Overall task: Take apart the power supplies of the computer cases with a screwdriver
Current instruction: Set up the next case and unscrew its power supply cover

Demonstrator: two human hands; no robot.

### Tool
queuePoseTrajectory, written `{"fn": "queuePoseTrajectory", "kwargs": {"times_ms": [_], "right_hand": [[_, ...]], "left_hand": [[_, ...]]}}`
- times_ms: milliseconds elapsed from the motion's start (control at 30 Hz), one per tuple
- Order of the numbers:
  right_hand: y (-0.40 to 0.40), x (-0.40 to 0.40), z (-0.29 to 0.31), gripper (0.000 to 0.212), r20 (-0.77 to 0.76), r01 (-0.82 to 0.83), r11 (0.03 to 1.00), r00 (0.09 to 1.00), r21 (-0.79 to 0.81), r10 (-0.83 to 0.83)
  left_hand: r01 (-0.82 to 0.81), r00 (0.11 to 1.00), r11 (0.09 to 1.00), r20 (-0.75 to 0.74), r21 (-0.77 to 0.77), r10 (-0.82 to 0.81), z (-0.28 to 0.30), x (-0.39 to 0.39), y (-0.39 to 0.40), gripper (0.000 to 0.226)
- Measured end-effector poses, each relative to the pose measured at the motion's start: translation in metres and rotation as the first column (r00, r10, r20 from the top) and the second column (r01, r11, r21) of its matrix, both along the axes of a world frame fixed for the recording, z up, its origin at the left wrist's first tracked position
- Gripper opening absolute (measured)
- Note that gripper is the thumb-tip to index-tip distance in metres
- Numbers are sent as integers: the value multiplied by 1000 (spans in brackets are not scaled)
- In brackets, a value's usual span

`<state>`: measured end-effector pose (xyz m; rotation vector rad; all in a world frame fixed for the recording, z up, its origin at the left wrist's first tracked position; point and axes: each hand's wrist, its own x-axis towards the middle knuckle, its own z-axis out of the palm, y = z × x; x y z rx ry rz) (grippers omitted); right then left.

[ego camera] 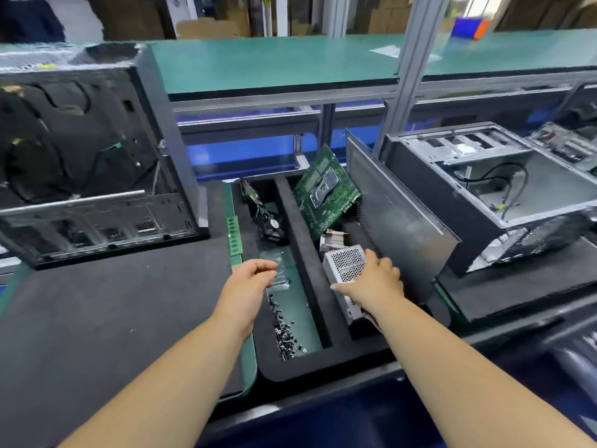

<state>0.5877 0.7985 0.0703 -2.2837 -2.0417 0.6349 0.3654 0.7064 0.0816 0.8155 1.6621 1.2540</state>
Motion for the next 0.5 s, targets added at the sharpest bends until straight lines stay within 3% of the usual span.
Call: {"fn": "queuePoseTrajectory", "kwargs": {"times_ms": [133, 500], "right_hand": [[1, 0, -11, 143, 4, -44, 994, 999, -104, 44], [12, 6, 9, 130, -3, -31, 999, 1000, -45, 31]], "left_hand": [[-24, 1000, 1000, -6, -2, 24, -4, 9, -5, 15], [-88, 996, 996, 5, 25, 88, 4, -8, -23, 18]]}}
